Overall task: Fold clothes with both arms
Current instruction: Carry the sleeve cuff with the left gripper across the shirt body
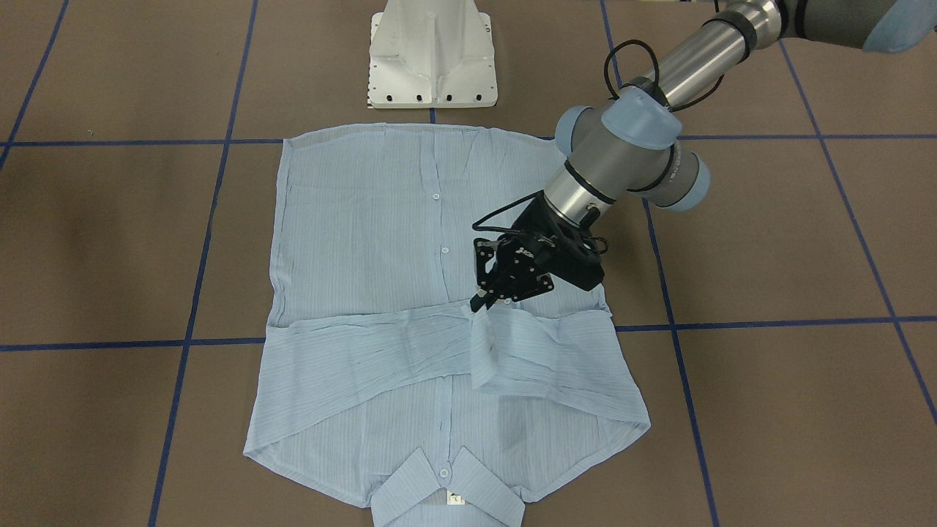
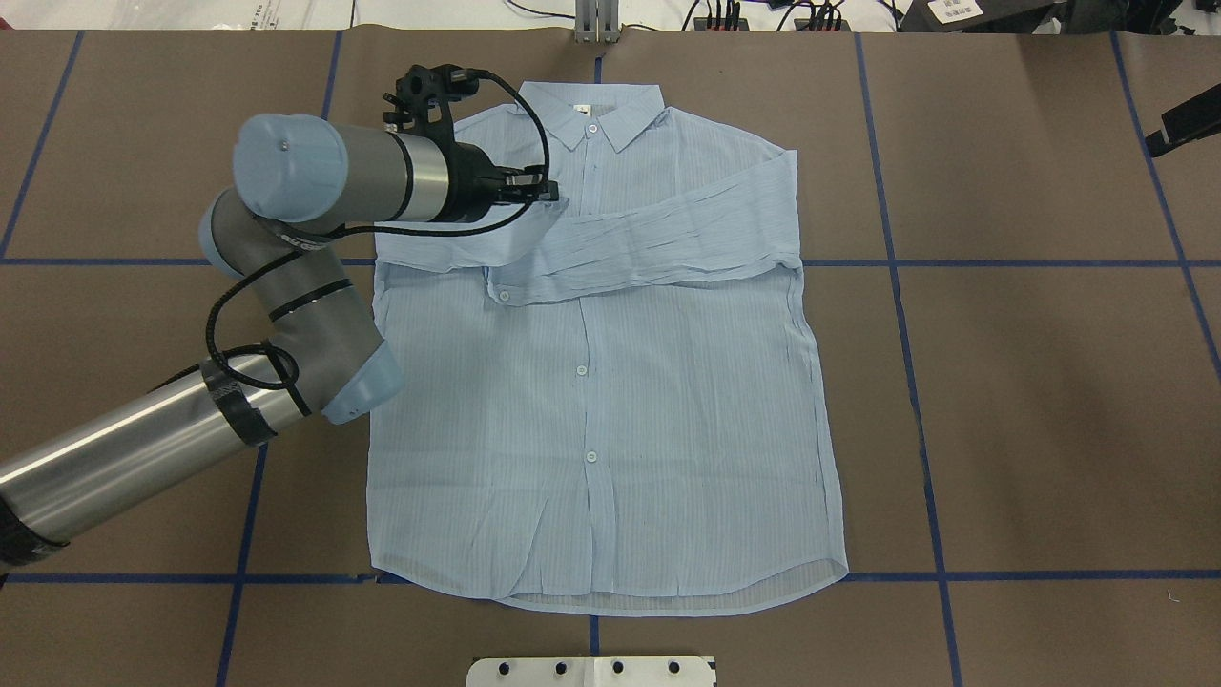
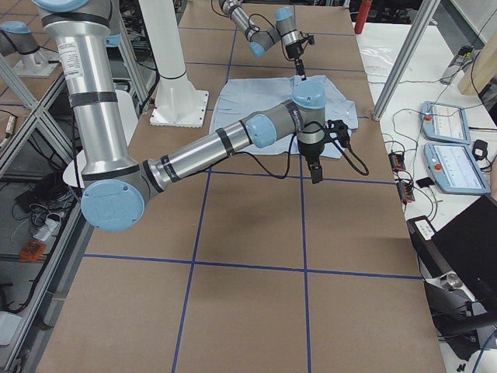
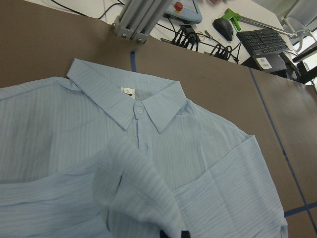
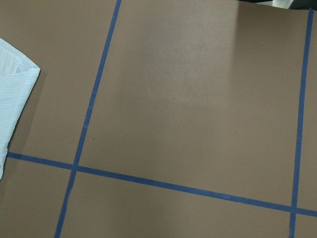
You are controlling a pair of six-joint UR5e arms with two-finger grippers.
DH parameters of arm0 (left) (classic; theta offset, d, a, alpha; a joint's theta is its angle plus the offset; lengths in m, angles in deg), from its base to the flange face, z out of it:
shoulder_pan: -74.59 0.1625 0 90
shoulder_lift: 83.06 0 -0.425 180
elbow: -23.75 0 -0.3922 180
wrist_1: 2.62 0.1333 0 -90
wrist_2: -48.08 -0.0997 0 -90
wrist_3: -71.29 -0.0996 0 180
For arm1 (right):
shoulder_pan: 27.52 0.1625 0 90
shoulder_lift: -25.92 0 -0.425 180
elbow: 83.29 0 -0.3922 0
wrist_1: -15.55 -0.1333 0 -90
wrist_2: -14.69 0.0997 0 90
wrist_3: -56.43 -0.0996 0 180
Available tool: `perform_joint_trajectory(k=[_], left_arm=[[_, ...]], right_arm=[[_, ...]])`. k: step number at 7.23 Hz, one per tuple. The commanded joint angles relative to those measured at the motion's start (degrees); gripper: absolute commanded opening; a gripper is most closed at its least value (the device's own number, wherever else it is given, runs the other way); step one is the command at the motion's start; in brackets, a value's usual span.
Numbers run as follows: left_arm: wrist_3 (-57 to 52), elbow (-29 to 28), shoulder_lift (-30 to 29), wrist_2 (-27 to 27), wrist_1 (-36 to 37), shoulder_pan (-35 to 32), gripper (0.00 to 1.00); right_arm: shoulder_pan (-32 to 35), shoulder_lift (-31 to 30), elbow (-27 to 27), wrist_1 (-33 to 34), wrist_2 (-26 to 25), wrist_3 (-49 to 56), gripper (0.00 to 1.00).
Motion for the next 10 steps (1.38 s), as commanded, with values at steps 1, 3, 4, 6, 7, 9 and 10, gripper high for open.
perform_joint_trajectory(k=[1, 3, 4, 6, 7, 9, 10], left_arm=[[-0.26, -1.66, -2.28, -2.19, 0.04, 3.74, 0.13], [-0.35, -1.66, -4.12, -2.98, 0.04, 7.08, 1.00], [-0.52, -1.58, -4.48, -4.38, 0.21, 7.53, 1.00], [-10.05, 1.13, -3.52, -4.13, 10.95, 7.45, 1.00], [-13.67, 5.50, -2.39, -4.04, 19.03, 7.28, 1.00], [-15.55, 13.33, 2.34, -0.90, 21.04, 6.84, 1.00], [-15.64, 16.76, 6.11, -0.79, 21.22, 6.75, 1.00]], right_arm=[[0.00, 0.13, 0.06, 0.03, -0.09, -0.23, 1.00], [0.00, 0.13, 0.15, 0.03, -0.09, -0.32, 1.00], [0.00, 0.22, 0.24, 0.03, -0.09, -0.32, 1.00], [-0.09, 0.40, -0.02, 0.03, 0.09, -0.75, 1.00], [-0.52, 0.66, -0.63, -0.24, 0.09, -5.89, 1.00], [-5.77, 0.23, -2.22, -8.45, -0.35, -19.58, 1.00], [-9.63, 0.48, -2.48, -12.24, -2.00, -26.70, 1.00]])
